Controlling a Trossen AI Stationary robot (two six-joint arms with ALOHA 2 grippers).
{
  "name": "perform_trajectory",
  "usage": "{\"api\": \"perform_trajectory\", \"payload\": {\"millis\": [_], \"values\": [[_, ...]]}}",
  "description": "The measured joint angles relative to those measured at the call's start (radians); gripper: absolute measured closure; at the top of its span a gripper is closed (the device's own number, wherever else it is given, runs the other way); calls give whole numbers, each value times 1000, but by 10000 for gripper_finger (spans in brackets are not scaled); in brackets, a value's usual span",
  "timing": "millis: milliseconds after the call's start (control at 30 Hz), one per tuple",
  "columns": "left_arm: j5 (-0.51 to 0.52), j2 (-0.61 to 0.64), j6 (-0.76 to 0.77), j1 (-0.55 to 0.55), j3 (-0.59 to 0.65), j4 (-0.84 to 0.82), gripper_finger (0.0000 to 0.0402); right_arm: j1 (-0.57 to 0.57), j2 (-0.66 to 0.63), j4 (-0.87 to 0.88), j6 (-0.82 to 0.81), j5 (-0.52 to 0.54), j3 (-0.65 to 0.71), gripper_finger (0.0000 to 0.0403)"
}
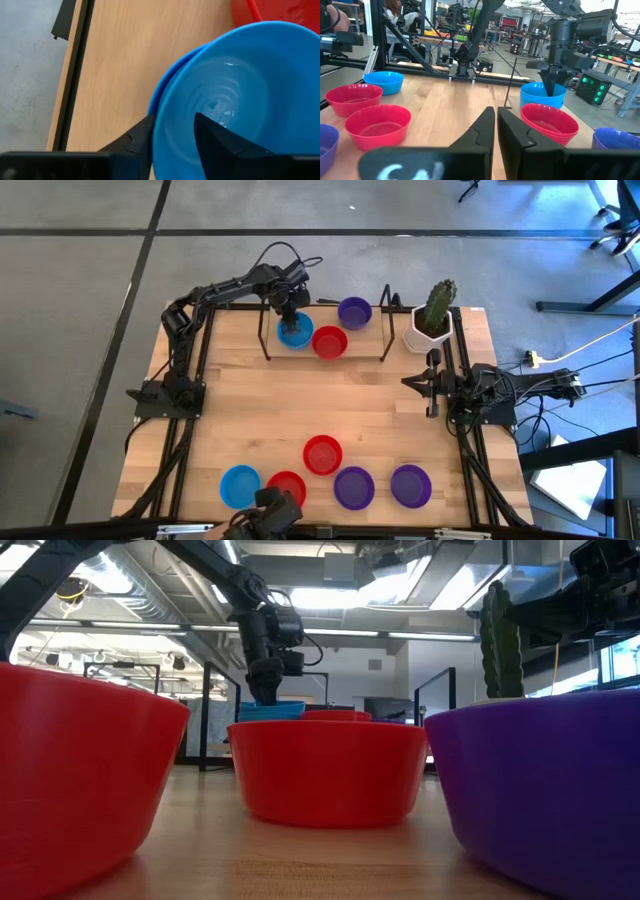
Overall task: Pick & Place Mini bowls
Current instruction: Stack the blue bowl on the blue bowl on the shelf, then stack the red bowl on the red bowl on the shelf
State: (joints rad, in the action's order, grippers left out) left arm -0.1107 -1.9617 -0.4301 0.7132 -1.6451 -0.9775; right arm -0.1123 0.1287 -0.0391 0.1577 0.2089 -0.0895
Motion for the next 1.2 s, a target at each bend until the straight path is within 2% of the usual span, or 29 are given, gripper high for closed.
{"api": "perform_trajectory", "payload": {"millis": [133,333,567,667,800,933,1100,1200], "values": [[47,10,0,0,0,-2,238,0,0,0,0,0,0,379],[34,69,13,-6,0,-1,204,0,0,0,0,0,0,379],[30,126,1,-13,0,22,194,0,0,0,0,0,0,379],[44,131,25,-13,0,84,197,0,0,0,0,0,0,379],[140,128,46,-20,4,138,213,0,0,0,-7,0,0,379],[217,126,26,-35,30,149,253,0,0,0,-14,0,0,379],[201,127,-3,-48,66,154,307,0,0,0,-3,0,0,379],[77,147,-50,-60,70,139,339,0,0,0,-4,0,0,379]]}}
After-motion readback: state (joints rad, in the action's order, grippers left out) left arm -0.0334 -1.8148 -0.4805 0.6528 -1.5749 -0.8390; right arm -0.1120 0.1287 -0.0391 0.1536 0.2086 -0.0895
